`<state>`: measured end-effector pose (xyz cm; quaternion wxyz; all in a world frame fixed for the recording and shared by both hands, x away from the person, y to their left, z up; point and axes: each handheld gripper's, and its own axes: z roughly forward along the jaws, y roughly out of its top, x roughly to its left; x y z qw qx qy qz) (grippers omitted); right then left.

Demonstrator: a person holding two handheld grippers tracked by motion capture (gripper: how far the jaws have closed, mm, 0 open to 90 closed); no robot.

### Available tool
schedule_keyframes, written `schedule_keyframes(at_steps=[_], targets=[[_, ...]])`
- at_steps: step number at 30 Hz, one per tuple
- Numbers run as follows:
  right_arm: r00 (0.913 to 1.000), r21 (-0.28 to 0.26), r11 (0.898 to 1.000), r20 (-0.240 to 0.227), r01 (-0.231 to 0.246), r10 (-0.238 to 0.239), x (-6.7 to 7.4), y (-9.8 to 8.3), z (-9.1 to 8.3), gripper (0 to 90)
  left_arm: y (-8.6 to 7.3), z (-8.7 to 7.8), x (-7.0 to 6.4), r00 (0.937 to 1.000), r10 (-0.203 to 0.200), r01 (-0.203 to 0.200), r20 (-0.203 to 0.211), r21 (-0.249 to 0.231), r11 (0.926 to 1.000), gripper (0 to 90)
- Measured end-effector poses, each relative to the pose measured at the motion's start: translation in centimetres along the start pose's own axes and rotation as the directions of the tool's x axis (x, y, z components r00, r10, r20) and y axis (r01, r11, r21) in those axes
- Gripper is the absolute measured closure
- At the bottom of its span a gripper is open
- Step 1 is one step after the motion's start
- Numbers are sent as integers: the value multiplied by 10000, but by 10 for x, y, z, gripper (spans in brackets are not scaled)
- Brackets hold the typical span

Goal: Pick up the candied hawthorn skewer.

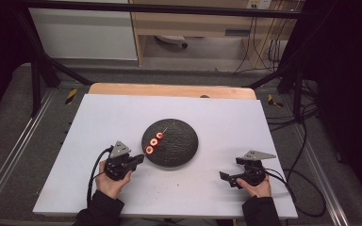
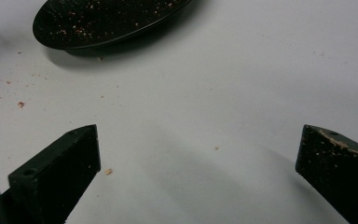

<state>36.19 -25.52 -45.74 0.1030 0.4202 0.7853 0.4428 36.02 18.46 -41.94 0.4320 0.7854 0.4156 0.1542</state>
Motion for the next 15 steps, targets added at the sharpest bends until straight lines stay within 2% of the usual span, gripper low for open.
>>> schedule_keyframes(at_steps=[7, 8, 12, 15], targets=[[9999, -53, 9999, -42, -132, 132, 3, 0, 1, 7, -14, -12, 5, 9998, 62, -57, 208, -248, 9997, 884], [9999, -51, 9999, -85, -121, 121, 4, 1, 3, 6, -16, -12, 5, 9996, -1, 9, 274, -283, 9996, 884], [9999, -14, 10000, -134, -94, 94, 6, 2, 6, 5, -21, -13, 4, 9995, 156, -147, 292, -310, 9994, 884], [9997, -21, 9999, -221, 99, -99, 11, 5, 10, 5, -23, -13, 5, 9992, 136, -121, 383, -394, 9991, 884]])
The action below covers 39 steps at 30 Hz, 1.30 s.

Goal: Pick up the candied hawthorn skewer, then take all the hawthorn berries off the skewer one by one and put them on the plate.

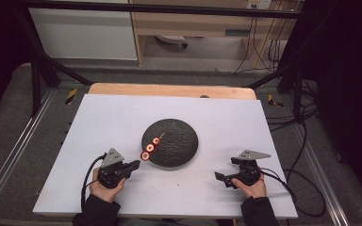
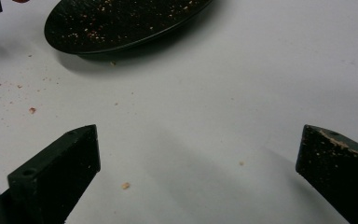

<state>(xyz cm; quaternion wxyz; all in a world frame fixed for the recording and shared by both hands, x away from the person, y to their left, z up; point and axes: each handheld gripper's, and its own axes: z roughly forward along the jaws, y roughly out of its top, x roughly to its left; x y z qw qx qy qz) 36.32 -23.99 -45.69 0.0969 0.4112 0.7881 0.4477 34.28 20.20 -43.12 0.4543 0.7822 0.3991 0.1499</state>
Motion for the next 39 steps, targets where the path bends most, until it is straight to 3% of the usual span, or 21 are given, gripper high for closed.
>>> schedule_keyframes(at_steps=[23, 39], targets=[[9987, -441, 9990, -512, 40, -62, 23, 16, 9, 4, -3, 1, -10, 9994, 190, -187, 290, -118, 9998, 883], [9978, -782, 9967, -603, 225, -272, 54, 49, 27, 5, -3, 0, -18, 9985, 410, -400, 359, -272, 9988, 883]])
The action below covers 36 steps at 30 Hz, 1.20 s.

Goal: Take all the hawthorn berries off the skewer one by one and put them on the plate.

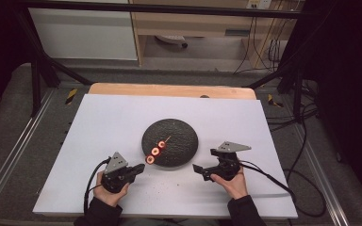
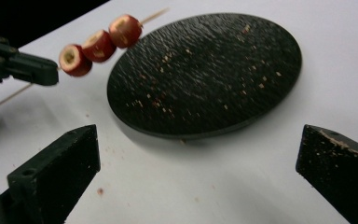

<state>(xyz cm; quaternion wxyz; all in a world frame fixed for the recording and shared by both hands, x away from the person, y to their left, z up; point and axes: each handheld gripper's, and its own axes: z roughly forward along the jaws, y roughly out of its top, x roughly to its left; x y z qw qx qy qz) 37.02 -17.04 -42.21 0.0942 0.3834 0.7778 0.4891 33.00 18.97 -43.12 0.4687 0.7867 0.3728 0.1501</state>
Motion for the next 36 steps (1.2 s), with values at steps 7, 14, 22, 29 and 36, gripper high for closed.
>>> schedule_keyframes(at_steps=[7, 14, 22, 29, 36], targets=[[9990, -391, 9992, -444, -71, 54, 18, 21, 22, 31, -1, 1, -2, 10000, 79, -79, 24, 29, 10000, 883], [9958, -459, 9984, -867, -325, 284, 30, 35, 48, 76, -2, 2, -4, 9999, 114, -115, 116, 58, 9999, 883], [9891, -761, 9918, -1133, -1031, 941, 30, 40, 71, 168, -2, 5, -8, 9997, 187, -188, 184, 55, 9998, 883], [9772, -858, 9824, -1480, -1662, 1524, 27, 38, 82, 324, -2, 5, -12, 9993, 294, -294, 240, -12, 9996, 883], [9655, -753, 9770, -1853, -1994, 1828, 26, 38, 84, 482, -2, 6, -15, 9991, 320, -319, 291, -35, 9995, 883]])
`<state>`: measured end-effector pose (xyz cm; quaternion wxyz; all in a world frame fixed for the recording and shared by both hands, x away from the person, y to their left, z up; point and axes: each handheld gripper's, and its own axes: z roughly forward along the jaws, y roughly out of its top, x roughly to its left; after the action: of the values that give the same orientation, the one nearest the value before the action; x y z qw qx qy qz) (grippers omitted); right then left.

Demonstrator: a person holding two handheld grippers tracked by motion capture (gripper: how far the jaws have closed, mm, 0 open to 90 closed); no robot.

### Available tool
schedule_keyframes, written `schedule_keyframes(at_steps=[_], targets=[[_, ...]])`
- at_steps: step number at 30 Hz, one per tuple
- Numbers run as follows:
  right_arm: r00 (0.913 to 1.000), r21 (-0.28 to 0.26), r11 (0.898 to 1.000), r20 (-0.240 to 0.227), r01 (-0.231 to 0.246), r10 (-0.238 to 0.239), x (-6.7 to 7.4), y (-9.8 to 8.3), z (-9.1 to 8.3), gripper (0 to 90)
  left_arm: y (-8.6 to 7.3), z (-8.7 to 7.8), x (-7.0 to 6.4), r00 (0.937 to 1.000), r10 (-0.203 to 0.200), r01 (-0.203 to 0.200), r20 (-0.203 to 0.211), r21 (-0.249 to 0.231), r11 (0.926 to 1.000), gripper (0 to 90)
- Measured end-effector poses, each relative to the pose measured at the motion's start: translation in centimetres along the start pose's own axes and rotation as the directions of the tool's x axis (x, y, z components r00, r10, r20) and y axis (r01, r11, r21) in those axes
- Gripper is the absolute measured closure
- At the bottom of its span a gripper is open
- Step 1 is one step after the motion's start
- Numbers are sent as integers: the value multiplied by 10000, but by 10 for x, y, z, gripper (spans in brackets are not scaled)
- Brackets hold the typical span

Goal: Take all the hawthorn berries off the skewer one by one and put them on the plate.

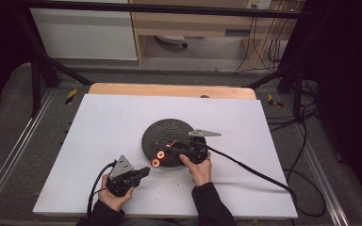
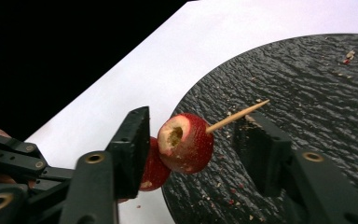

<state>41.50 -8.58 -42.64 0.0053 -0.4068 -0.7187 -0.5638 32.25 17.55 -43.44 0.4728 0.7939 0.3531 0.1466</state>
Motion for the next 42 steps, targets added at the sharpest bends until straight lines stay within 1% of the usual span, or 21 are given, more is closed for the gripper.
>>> schedule_keyframes(at_steps=[2, 6, 7, 11, 15, 25, 28, 29, 30, 31, 32, 34, 37, 38, 39, 40, 42], targets=[[9999, 15, 9999, 3, -104, 104, 0, 0, 0, 527, 0, -1, 0, 10000, 6, -6, 8, -39, 10000, 883], [9994, 33, 9995, -157, -301, 302, 0, 1, -1, 563, 0, -1, 0, 10000, 6, -6, 21, -123, 9999, 883], [9987, 36, 9991, -283, -434, 435, 0, 2, -1, 580, 0, -1, 0, 10000, 26, -25, 16, -131, 9999, 883], [9979, -4, 9988, -411, -496, 495, 0, 3, -2, 604, 0, -1, 0, 10000, 5, -5, 50, -147, 9999, 883], [9980, -180, 9989, -456, -436, 428, 1, 5, -4, 619, 1, -2, -2, 10000, 51, -49, 57, -305, 9995, 884], [9974, -574, 9968, -488, -549, 521, 3, 14, -12, 629, 3, -8, -4, 9999, 148, -146, 27, -716, 9973, 884], [9982, -727, 9960, -354, -516, 491, 4, 17, -16, 632, 3, -9, -4, 9998, 180, -177, 31, -741, 9971, 884], [9986, -801, 9956, -239, -480, 462, 3, 18, -17, 634, 3, -9, -4, 9998, 176, -172, 39, -744, 9971, 884], [9991, -965, 9945, 25, -408, 412, 3, 22, -21, 637, 3, -9, -4, 9998, 181, -177, 46, -729, 9972, 884], [9991, -965, 9945, 25, -408, 412, 3, 22, -21, 637, 3, -9, -4, 9998, 202, -198, 43, -743, 9970, 884], [9987, -1107, 9926, 56, -506, 515, 0, 26, -26, 637, 3, -10, -4, 9998, 198, -192, 64, -778, 9968, 884], [9986, -1098, 9927, 82, -503, 515, -1, 28, -27, 637, 3, -10, -5, 9998, 211, -205, 65, -806, 9965, 884], [9987, -1133, 9927, 264, -404, 436, -4, 34, -31, 638, 3, -10, -5, 9997, 220, -215, 64, -784, 9967, 884], [9986, -1131, 9929, 332, -379, 419, -5, 35, -32, 638, 3, -10, -5, 9997, 230, -224, 64, -778, 9967, 884], [9980, -1204, 9922, 497, -318, 380, -8, 39, -33, 638, 3, -10, -5, 9997, 234, -229, 55, -776, 9967, 884], [9980, -1204, 9922, 497, -318, 380, -8, 39, -33, 638, 3, -10, -4, 9997, 225, -220, 50, -793, 9966, 884], [9969, -1310, 9911, 709, -236, 331, -12, 45, -36, 638, 3, -11, -4, 9998, 218, -215, 30, -789, 9967, 884]])
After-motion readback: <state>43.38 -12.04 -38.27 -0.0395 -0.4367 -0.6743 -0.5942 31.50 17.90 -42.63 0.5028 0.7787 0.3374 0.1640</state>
